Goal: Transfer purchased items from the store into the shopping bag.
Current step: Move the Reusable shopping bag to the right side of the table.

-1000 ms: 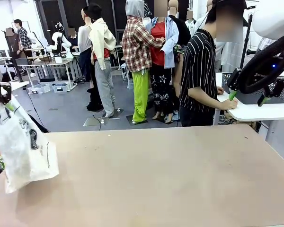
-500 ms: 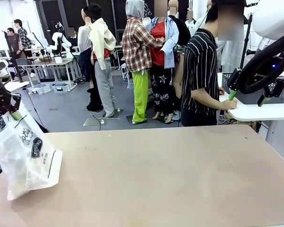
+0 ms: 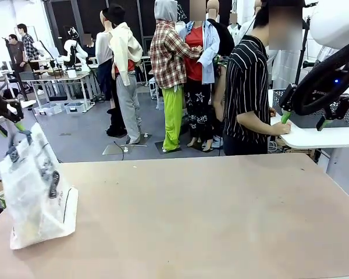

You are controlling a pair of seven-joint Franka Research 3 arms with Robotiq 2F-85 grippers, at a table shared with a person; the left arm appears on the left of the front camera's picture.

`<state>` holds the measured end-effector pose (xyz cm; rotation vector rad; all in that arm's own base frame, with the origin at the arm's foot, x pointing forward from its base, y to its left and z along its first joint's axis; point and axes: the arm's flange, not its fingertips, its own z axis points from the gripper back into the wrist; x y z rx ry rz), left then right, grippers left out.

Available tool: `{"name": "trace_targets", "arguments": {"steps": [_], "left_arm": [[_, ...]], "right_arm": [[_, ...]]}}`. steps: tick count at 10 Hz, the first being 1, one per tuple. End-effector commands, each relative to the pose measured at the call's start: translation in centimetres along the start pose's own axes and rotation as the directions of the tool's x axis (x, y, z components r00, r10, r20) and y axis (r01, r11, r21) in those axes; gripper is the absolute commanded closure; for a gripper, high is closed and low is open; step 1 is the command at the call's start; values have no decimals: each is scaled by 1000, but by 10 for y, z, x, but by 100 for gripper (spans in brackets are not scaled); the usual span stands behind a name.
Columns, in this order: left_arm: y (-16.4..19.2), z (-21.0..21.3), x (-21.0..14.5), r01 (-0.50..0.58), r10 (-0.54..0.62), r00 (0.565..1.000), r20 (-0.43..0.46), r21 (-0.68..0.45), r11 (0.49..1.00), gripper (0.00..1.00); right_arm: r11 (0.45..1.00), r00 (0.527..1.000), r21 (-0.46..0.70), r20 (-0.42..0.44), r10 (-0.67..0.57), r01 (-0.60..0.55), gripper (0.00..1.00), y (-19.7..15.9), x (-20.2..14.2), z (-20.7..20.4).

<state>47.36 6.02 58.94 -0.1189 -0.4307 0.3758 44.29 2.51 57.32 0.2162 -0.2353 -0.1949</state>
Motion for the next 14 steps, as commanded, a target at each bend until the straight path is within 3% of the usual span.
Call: {"name": "trace_targets", "arguments": {"steps": [1,3,4,8,12,14], "left_arm": [[-20,16,-10,7,-8,997,71,13,1000,6],[-68,34,-24,60,-47,982,184,-63,996,6],[-97,33,-33,106,-83,978,189,-110,988,6],[-195,-27,-61,199,-185,980,76,-284,938,6],[-227,-68,-69,259,-273,962,7,-343,903,6],[-228,-63,-83,221,-219,975,40,-308,925,6]], "right_arm": [[1000,1000,-4,-2,13,-13,0,1,1,1],[1000,1000,-4,-2,13,-13,0,1,1,1],[1000,1000,-4,-2,13,-13,0,1,1,1],[1000,1000,-4,-2,13,-13,0,1,1,1],[1000,1000,-4,-2,13,-13,0,1,1,1],[1000,1000,-4,-2,13,-13,0,1,1,1]]}}
